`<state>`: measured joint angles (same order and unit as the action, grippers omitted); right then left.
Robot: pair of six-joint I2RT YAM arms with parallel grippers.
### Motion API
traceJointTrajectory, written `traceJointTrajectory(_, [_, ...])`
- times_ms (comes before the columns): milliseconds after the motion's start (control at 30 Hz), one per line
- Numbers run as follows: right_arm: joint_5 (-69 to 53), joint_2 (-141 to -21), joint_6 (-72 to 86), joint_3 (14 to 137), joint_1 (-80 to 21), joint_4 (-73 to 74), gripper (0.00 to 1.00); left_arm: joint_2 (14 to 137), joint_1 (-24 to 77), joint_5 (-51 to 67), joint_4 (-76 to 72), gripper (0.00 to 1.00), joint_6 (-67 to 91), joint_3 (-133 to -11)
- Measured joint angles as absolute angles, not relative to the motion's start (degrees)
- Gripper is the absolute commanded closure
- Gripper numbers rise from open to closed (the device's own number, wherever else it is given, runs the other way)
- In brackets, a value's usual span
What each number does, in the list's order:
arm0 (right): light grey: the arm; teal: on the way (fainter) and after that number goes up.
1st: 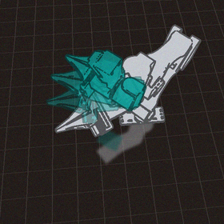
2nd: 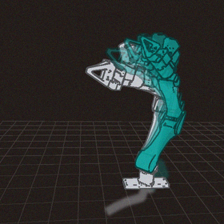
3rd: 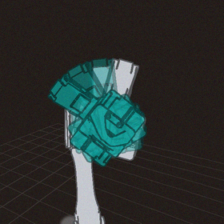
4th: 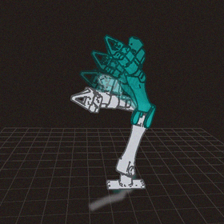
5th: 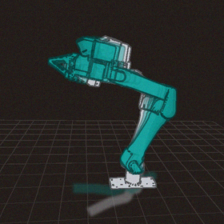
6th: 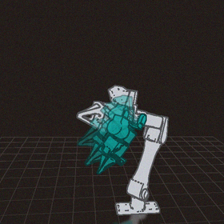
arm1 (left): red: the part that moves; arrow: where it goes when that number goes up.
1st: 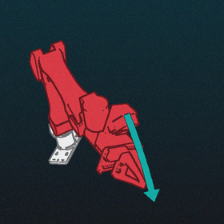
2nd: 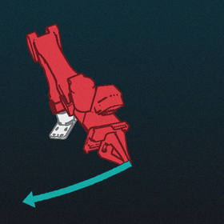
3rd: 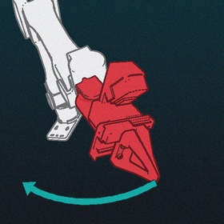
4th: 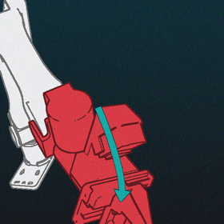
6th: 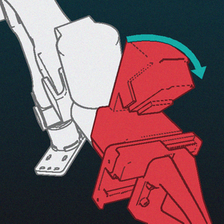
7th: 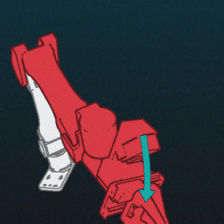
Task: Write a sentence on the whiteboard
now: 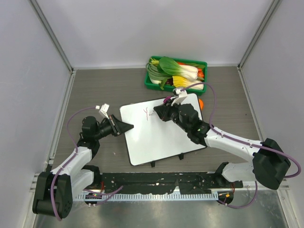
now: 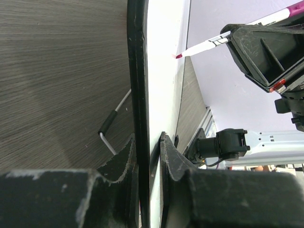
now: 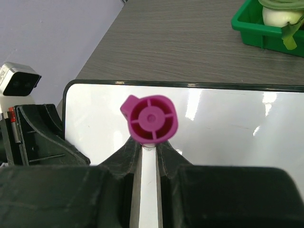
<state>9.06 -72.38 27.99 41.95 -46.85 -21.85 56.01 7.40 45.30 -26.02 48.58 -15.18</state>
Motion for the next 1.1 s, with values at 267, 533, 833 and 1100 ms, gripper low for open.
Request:
traceJointTrajectory(267, [7.2,-72.4,28.0,42.0,-46.9,-21.4,0.99,56.0,7.5,45.3,-26.0,1.0,48.6,-15.2])
traceJointTrajectory(533, [5.9,-72.0,28.2,41.8,-46.9,-20.2,0.99,56.0,7.5,45.2,-26.0,1.0,48.6,-15.2])
traceJointTrajectory(833, [7.0,-70.7,28.3,41.1,-46.9,-18.1,0.99,56.0,7.5,45.1,-25.9,1.0,48.6,-15.2])
traceJointTrajectory(1100, [9.7,-70.7,28.7,41.1,-46.9,-18.2,0.99,56.0,7.5,45.0,-25.9,1.0,48.6,-15.2])
